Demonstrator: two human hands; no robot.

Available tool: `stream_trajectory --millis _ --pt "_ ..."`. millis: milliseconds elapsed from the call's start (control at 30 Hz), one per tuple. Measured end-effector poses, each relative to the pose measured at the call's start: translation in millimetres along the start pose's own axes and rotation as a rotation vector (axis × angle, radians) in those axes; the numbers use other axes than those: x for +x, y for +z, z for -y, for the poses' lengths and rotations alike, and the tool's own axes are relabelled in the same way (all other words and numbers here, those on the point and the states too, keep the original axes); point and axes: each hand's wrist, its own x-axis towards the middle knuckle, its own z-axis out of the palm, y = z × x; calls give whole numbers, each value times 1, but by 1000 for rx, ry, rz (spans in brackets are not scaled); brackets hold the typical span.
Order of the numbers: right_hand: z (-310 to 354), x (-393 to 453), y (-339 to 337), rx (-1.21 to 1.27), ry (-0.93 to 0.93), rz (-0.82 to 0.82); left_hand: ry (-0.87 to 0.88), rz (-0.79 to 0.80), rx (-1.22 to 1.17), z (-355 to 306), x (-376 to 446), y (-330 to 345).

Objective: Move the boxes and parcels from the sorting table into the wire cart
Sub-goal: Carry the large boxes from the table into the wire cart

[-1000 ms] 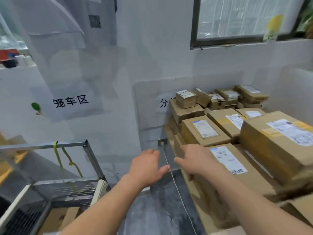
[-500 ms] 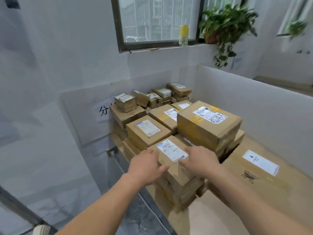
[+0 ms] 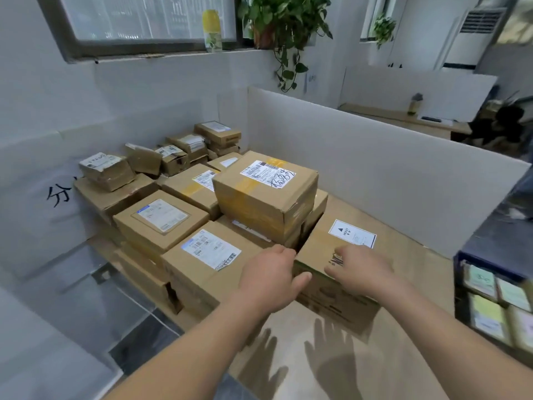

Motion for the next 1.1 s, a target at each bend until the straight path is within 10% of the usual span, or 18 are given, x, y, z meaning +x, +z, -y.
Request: stream_trajectory --millis 667,1100 --pt "-161 176 53 -4 -51 164 -377 275 -1 -66 132 135" --pt "-165 105 75 95 -44 337 -374 155 12 -73 59 139"
